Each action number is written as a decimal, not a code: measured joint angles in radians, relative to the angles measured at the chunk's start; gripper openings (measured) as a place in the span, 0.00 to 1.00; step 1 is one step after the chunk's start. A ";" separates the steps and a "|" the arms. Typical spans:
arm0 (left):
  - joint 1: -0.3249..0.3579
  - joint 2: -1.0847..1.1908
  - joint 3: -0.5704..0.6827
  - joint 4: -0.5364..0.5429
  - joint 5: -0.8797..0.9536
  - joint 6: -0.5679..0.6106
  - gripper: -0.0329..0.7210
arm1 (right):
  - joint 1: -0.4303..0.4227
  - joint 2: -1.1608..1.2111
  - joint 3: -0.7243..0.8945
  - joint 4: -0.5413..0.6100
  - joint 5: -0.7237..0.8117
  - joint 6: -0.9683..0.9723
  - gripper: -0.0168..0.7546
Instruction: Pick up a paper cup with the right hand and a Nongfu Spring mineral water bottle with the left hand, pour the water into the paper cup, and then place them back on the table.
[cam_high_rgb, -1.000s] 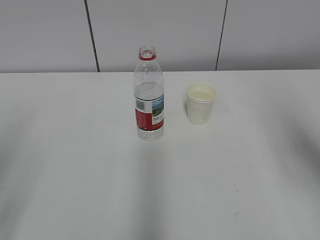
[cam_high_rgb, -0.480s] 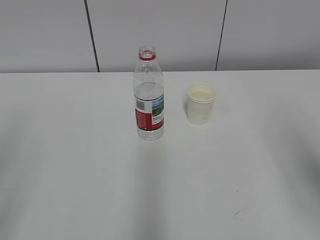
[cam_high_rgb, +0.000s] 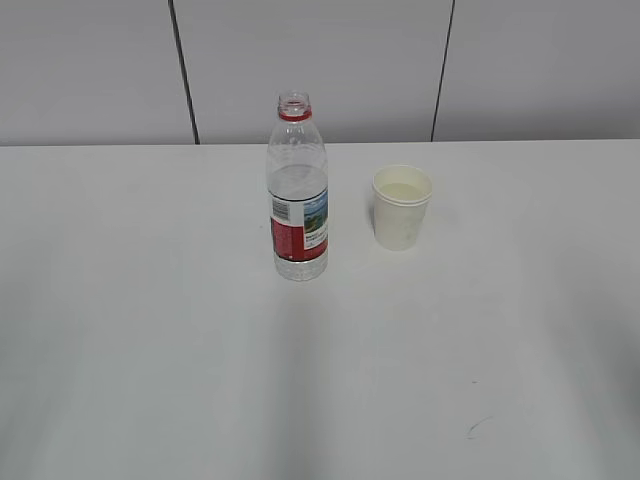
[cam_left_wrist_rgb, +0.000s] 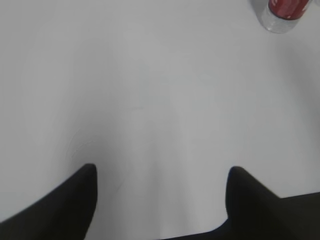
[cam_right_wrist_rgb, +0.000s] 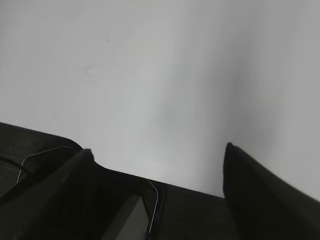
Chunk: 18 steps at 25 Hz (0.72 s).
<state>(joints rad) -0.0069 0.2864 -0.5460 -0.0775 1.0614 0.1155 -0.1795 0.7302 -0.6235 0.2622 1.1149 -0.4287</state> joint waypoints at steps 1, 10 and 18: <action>0.000 -0.015 0.000 0.000 0.000 0.000 0.68 | 0.000 -0.010 0.023 0.000 -0.008 -0.006 0.78; 0.000 -0.157 0.000 -0.001 0.009 0.000 0.66 | 0.000 -0.126 0.124 0.000 -0.055 -0.044 0.78; 0.000 -0.274 0.000 -0.001 0.014 0.002 0.65 | 0.000 -0.267 0.175 0.000 -0.095 -0.047 0.78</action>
<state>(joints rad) -0.0069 0.0124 -0.5460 -0.0784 1.0759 0.1177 -0.1795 0.4631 -0.4487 0.2622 1.0197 -0.4754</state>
